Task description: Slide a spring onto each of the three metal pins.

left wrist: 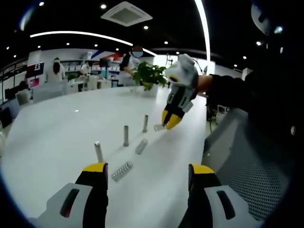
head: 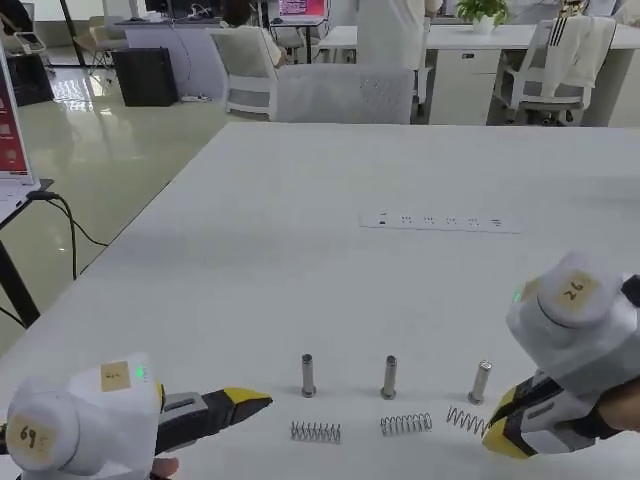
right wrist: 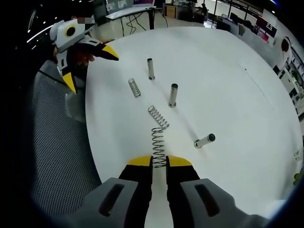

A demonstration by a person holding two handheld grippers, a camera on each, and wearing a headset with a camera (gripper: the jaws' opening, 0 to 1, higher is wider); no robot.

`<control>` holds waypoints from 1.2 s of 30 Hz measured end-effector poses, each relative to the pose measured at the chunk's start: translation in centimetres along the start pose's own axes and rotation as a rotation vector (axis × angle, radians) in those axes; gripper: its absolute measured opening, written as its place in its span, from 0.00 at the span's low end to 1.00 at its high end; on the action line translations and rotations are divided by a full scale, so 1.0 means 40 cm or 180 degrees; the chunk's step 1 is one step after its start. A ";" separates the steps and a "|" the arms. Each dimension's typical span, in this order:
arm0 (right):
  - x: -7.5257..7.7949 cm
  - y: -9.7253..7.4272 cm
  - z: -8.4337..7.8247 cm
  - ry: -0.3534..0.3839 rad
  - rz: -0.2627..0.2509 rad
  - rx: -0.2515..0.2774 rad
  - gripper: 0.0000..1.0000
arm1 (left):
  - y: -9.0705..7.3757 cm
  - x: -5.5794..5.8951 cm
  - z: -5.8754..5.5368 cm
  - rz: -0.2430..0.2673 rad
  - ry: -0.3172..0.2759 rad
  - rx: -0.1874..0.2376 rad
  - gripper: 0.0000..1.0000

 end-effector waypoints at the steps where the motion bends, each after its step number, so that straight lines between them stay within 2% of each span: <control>1: -0.001 -0.002 0.004 -0.0012 0.0005 0.0001 0.08 | 0.002 -0.002 0.005 -0.0014 0.0023 -0.0006 0.64; 5: -0.004 -0.007 0.018 -0.0082 0.0025 0.0006 0.08 | 0.019 -0.007 0.020 -0.0095 0.0097 -0.0050 0.62; 15: -0.030 -0.011 0.053 -0.0305 0.0125 -0.0045 0.08 | 0.086 0.002 0.057 -0.0384 0.0299 -0.0163 0.57; 19: -0.036 -0.008 0.064 -0.0394 0.0149 -0.0071 0.08 | 0.110 -0.010 0.062 -0.0448 0.0348 -0.0228 0.55; 23: -0.042 -0.004 0.079 -0.0469 0.0158 -0.0085 0.08 | 0.132 -0.017 0.070 -0.0496 0.0339 -0.0212 0.50; 29: -0.061 0.004 0.099 -0.0598 0.0228 -0.0120 0.08 | 0.163 -0.010 0.068 -0.0584 0.0362 -0.0273 0.46; 36: -0.082 0.007 0.116 -0.0717 0.0289 -0.0131 0.08 | 0.176 -0.009 0.067 -0.0610 0.0390 -0.0296 0.39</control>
Point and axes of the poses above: the centre of the closed fingertips' face, and the gripper's own axes: y roughly forward along the fingers, x roughly to its right, z roughly out of its top, the point moved 3 cm from there along -y, roughly backward along the fingers, and after that the axes turned 12 degrees about -z, right-handed, at the moved point
